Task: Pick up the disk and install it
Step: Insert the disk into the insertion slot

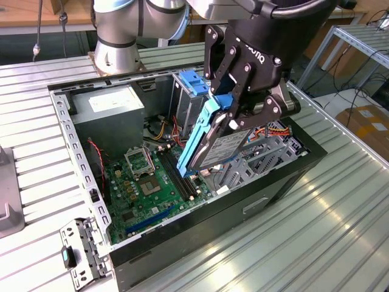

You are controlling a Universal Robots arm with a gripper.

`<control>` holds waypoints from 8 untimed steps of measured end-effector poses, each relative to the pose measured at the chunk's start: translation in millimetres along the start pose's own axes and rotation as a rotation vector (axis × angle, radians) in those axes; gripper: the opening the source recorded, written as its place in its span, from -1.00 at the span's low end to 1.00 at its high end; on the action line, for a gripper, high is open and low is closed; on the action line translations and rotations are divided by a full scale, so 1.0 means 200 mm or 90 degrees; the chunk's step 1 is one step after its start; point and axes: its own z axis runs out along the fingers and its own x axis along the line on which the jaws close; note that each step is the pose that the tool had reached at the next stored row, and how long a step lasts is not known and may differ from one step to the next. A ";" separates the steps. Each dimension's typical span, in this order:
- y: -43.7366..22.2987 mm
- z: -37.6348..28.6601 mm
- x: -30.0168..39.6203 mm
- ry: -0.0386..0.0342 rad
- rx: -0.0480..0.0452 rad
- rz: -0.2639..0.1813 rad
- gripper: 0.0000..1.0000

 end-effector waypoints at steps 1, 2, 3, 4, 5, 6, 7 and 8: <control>-0.010 0.000 0.002 0.0000 -0.0001 0.000 -0.26; -0.023 -0.001 0.005 0.0000 -0.0003 0.000 -0.26; -0.036 -0.001 0.008 0.0001 -0.0005 0.000 -0.26; -0.046 -0.002 0.010 0.0001 -0.0006 0.000 -0.26; -0.055 -0.002 0.012 0.0001 -0.0008 0.000 -0.26; -0.065 -0.002 0.013 0.0001 -0.0009 0.000 -0.26; -0.074 -0.002 0.014 0.0001 -0.0011 0.000 -0.26; -0.091 -0.003 0.015 0.0001 -0.0014 0.000 -0.26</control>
